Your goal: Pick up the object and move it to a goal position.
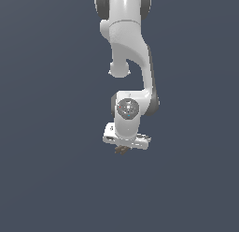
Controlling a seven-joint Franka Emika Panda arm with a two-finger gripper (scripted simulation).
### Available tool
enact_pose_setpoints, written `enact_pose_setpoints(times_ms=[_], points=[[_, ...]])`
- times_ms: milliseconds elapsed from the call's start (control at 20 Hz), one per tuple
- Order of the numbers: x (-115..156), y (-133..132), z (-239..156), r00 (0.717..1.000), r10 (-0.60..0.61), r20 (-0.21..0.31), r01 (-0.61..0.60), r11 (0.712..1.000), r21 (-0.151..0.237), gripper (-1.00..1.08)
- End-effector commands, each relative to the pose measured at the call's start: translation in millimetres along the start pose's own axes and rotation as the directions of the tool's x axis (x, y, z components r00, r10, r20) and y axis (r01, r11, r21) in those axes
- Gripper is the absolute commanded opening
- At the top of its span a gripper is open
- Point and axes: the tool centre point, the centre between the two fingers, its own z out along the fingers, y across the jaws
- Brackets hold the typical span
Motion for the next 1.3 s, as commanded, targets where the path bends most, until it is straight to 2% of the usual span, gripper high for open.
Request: enact_pose_setpoints(times_ms=[0, 750, 1250], points=[[8.4, 9.9, -0.5, 1.0, 0.001, 0.0, -0.001, 1.0, 0.0, -1.0], [77.0, 83.5, -3.4, 1.0, 0.001, 0.0, -0.001, 1.0, 0.0, -1.0], [99.4, 105.3, -3.9, 1.0, 0.001, 0.0, -0.001, 1.0, -0.001, -1.0]])
